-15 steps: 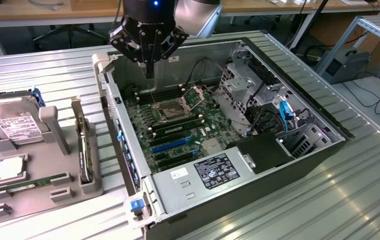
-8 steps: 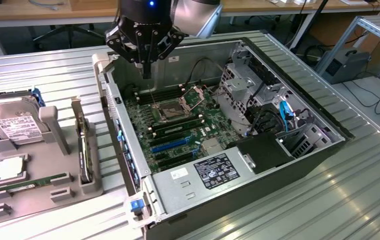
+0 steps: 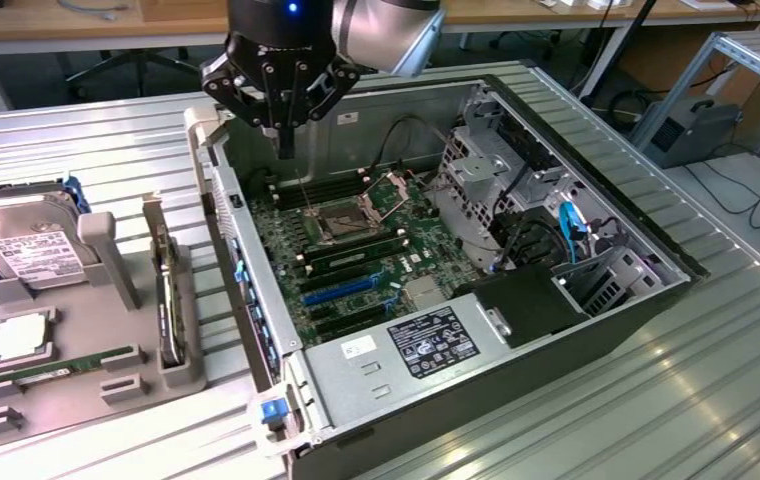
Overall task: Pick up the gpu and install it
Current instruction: 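Reach for the gpu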
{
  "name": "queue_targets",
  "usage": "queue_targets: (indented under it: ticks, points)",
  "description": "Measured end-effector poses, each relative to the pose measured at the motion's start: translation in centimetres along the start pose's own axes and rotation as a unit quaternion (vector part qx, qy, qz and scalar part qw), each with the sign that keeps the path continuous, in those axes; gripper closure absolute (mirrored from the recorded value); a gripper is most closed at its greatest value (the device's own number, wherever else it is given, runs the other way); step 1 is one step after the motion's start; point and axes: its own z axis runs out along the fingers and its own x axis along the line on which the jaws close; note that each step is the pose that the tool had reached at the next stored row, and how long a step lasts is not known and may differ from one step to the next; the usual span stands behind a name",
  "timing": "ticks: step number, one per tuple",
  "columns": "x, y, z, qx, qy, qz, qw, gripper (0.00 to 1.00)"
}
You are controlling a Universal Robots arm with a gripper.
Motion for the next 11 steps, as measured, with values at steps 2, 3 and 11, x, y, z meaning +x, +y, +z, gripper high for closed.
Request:
queue_targets:
  ticks: [2,3,11]
  points:
    - [0.15,-0.01,0.0,0.0,0.0,0.0,1.0,0.89]
    - [0.22,-0.01,0.0,0.0,0.0,0.0,1.0,0.89]
    - [0.8,-0.06,0.0,0.0,0.0,0.0,1.0,0.89]
